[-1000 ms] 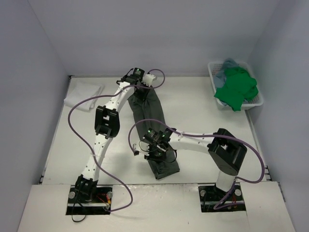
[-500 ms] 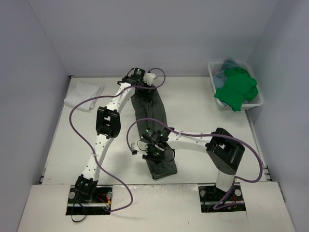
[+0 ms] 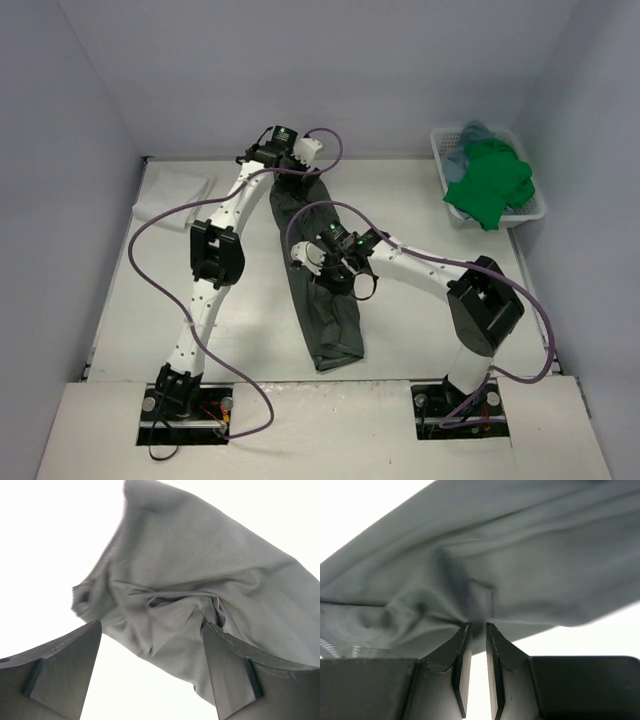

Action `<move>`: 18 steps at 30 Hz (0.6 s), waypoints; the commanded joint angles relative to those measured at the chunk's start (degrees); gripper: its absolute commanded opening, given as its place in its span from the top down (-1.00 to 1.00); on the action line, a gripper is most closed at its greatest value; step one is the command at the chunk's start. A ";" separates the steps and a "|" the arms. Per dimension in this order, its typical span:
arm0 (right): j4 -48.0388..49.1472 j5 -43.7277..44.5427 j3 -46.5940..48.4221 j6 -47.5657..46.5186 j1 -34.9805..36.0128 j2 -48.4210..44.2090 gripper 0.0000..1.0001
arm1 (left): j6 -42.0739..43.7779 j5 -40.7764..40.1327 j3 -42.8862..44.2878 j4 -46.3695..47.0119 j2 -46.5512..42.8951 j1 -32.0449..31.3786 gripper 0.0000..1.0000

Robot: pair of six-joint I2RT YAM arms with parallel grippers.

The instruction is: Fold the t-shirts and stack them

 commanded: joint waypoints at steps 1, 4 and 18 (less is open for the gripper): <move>-1.12 0.61 3.53 -1.01 -1.06 -4.25 0.70 | 2.28 -2.48 1.50 -0.71 -10.27 -0.34 -0.53; -1.12 -0.01 3.88 -0.66 -1.15 -4.17 0.70 | 2.90 -3.53 2.38 -1.59 -11.24 -0.25 -0.53; -2.17 -0.62 -3.05 0.39 3.32 -8.47 0.70 | 2.46 -4.07 -6.39 -4.75 -24.33 1.24 -0.53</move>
